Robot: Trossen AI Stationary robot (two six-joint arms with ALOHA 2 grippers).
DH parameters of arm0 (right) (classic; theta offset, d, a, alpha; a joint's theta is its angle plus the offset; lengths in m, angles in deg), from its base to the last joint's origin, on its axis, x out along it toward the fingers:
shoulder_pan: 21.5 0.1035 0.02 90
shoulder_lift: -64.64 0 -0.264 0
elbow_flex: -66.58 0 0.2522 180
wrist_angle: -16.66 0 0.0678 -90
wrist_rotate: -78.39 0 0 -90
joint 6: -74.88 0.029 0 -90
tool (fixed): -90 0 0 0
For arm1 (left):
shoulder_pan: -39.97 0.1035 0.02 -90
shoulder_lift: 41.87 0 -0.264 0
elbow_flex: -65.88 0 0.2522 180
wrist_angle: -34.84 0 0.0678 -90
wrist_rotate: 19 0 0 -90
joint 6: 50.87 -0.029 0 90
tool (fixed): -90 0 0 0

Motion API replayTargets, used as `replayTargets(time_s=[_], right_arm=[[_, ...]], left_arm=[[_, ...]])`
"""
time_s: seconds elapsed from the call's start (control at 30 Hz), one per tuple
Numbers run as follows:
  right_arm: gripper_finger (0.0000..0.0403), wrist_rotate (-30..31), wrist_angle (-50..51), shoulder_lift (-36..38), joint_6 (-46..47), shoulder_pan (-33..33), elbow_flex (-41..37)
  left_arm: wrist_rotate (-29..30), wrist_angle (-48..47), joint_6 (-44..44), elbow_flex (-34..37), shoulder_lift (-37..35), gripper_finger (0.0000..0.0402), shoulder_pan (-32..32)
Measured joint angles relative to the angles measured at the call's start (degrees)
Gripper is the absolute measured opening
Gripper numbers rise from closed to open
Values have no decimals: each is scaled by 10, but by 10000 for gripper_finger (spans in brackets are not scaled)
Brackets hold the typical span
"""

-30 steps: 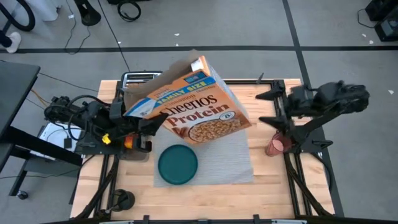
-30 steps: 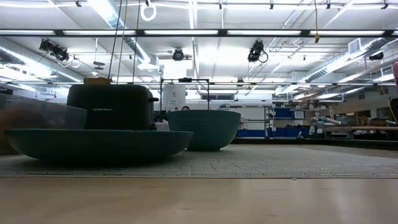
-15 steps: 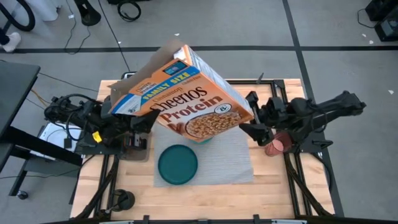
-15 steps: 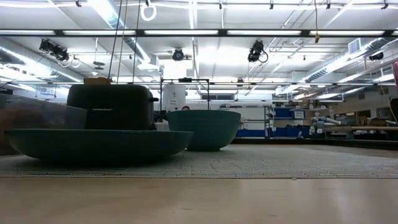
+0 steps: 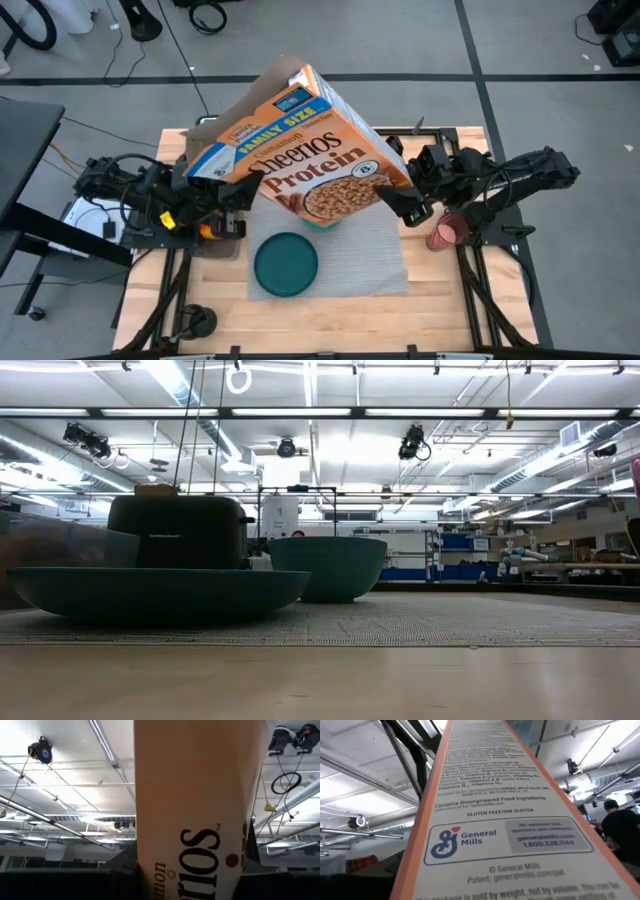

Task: Arrange a breakfast setting
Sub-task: Pour the cereal in the green bowl

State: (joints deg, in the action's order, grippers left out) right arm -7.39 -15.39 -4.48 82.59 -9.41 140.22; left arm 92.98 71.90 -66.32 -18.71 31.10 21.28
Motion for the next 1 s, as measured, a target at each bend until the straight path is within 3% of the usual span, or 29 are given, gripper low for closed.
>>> replayTargets(time_s=[0.17,0.33,0.67,0.8,1.0], right_arm=[[287,15,4,8,-3,-8,0],[286,16,9,17,-13,-13,-1],[286,20,62,71,-40,-13,-2],[286,20,67,84,-53,-13,-2],[286,34,153,138,-71,-14,-1]], left_arm=[[4,-3,0,0,1,142,1],[16,-5,19,0,1,165,2],[34,-68,73,2,-26,297,-18],[36,-87,68,2,-26,318,-24],[88,-277,109,2,-65,320,-47]])
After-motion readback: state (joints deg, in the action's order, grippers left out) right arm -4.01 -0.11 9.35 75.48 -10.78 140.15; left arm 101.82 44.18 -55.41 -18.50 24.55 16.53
